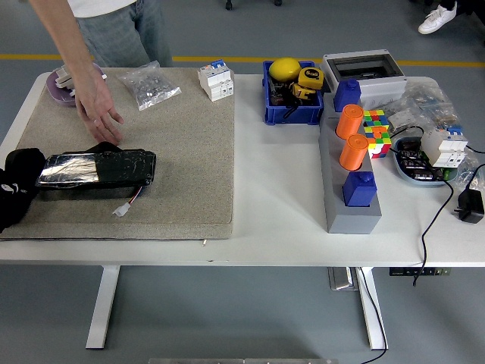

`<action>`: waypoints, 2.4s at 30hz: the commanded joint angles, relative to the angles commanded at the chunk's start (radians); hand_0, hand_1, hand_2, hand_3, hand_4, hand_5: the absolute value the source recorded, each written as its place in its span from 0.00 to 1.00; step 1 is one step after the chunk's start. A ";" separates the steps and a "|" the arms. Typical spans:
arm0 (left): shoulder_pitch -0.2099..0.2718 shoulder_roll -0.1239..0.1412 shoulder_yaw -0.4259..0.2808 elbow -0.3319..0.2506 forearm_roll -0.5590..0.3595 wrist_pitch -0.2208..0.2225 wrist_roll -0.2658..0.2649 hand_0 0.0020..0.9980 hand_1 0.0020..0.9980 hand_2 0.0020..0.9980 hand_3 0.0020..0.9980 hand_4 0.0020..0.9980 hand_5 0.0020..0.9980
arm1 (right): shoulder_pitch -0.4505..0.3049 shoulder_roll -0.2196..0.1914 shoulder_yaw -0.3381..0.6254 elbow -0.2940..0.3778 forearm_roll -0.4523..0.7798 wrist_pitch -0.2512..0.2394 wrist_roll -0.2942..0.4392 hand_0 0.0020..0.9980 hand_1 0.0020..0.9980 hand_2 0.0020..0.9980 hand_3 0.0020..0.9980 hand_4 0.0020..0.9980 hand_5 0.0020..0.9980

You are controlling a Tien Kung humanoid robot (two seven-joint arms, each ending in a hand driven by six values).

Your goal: Pick the rag up,wipe the panel,place it on the desk

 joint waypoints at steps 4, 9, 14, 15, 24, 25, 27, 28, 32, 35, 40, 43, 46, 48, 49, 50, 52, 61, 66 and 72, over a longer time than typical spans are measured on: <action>-0.004 -0.002 0.008 0.002 0.001 0.007 0.000 0.41 0.62 0.66 0.60 0.76 0.26 | -0.001 0.000 0.005 -0.001 -0.002 -0.001 0.000 0.69 0.67 0.70 0.64 1.00 0.47; -0.012 -0.006 0.023 0.006 0.005 0.015 0.002 0.36 0.55 0.62 0.59 0.75 0.25 | -0.001 0.000 0.014 -0.001 -0.005 -0.002 0.001 0.69 0.67 0.70 0.64 1.00 0.47; -0.018 -0.010 0.030 0.003 0.018 0.031 0.001 0.33 0.47 0.59 0.57 0.73 0.24 | -0.001 0.001 0.019 -0.003 -0.005 -0.002 0.001 0.69 0.67 0.70 0.64 1.00 0.46; -0.019 -0.010 0.033 0.002 0.021 0.036 0.001 0.33 0.47 0.59 0.57 0.73 0.24 | -0.001 0.001 0.022 -0.003 -0.005 -0.002 0.002 0.69 0.67 0.70 0.64 1.00 0.46; -0.027 -0.010 0.050 0.008 0.044 0.058 0.003 0.31 0.42 0.58 0.57 0.68 0.20 | 0.000 0.002 0.048 -0.003 -0.017 -0.005 0.004 0.69 0.67 0.70 0.64 1.00 0.46; -0.027 -0.009 0.051 0.009 0.042 0.059 0.003 0.26 0.34 0.56 0.56 0.65 0.19 | 0.000 0.003 0.056 -0.003 -0.021 -0.006 0.005 0.69 0.67 0.70 0.64 1.00 0.46; -0.026 -0.009 0.056 0.008 0.043 0.061 0.002 0.26 0.34 0.56 0.56 0.65 0.19 | -0.001 0.003 0.066 -0.004 -0.025 -0.008 0.006 0.69 0.67 0.70 0.64 1.00 0.46; -0.026 -0.009 0.057 0.008 0.041 0.062 0.002 0.26 0.34 0.56 0.56 0.65 0.19 | 0.000 0.003 0.067 -0.004 -0.026 -0.008 0.006 0.69 0.67 0.70 0.64 1.00 0.46; -0.028 -0.010 0.067 0.008 0.040 0.069 -0.002 0.23 0.28 0.55 0.56 0.63 0.18 | -0.001 0.004 0.078 -0.006 -0.030 -0.011 0.009 0.68 0.67 0.70 0.64 1.00 0.46; -0.026 -0.013 0.071 0.002 0.049 0.074 -0.001 0.23 0.28 0.55 0.56 0.63 0.18 | -0.001 0.004 0.083 -0.007 -0.031 -0.012 0.009 0.68 0.67 0.70 0.64 1.00 0.46; -0.024 -0.012 0.071 -0.005 0.063 0.082 0.003 0.19 0.21 0.55 0.56 0.60 0.14 | -0.001 0.005 0.083 -0.008 -0.030 -0.012 0.009 0.68 0.67 0.70 0.64 1.00 0.46; -0.021 -0.009 0.067 -0.014 0.073 0.084 0.006 0.18 0.19 0.55 0.55 0.60 0.14 | -0.001 0.004 0.083 -0.008 -0.029 -0.011 0.009 0.68 0.67 0.70 0.64 1.00 0.46; -0.016 -0.005 0.061 -0.027 0.086 0.085 0.011 0.18 0.19 0.55 0.55 0.60 0.14 | -0.001 0.004 0.082 -0.008 -0.027 -0.012 0.009 0.68 0.67 0.70 0.64 1.00 0.46; -0.009 -0.001 0.052 -0.042 0.098 0.086 0.016 0.18 0.19 0.55 0.55 0.60 0.14 | -0.001 0.004 0.080 -0.007 -0.026 -0.012 0.009 0.68 0.67 0.70 0.64 1.00 0.46; -0.003 0.002 0.046 -0.055 0.106 0.087 0.020 0.18 0.18 0.55 0.56 0.60 0.14 | -0.001 0.004 0.079 -0.007 -0.026 -0.012 0.009 0.68 0.67 0.70 0.64 1.00 0.46; 0.000 0.004 0.043 -0.062 0.110 0.087 0.022 0.18 0.18 0.55 0.56 0.60 0.14 | -0.001 0.004 0.079 -0.007 -0.026 -0.012 0.009 0.68 0.67 0.70 0.64 1.00 0.46; 0.012 0.010 0.029 -0.094 0.132 0.088 0.033 0.18 0.18 0.55 0.56 0.60 0.14 | -0.002 0.005 0.078 -0.007 -0.024 -0.011 0.009 0.68 0.67 0.70 0.64 1.00 0.46; 0.070 0.031 0.012 -0.249 0.199 0.087 0.076 0.19 0.18 0.55 0.56 0.57 0.11 | -0.002 0.004 0.072 -0.008 -0.020 -0.010 0.008 0.68 0.67 0.70 0.64 1.00 0.46; 0.096 0.010 0.017 -0.328 0.214 0.084 0.097 0.19 0.18 0.55 0.56 0.57 0.11 | -0.004 0.005 0.069 -0.008 -0.018 -0.009 0.008 0.68 0.67 0.70 0.64 1.00 0.46; 0.104 -0.028 0.022 -0.351 0.211 0.081 0.110 0.19 0.18 0.54 0.55 0.56 0.11 | -0.004 0.005 0.064 -0.007 -0.017 -0.009 0.008 0.68 0.67 0.70 0.64 1.00 0.46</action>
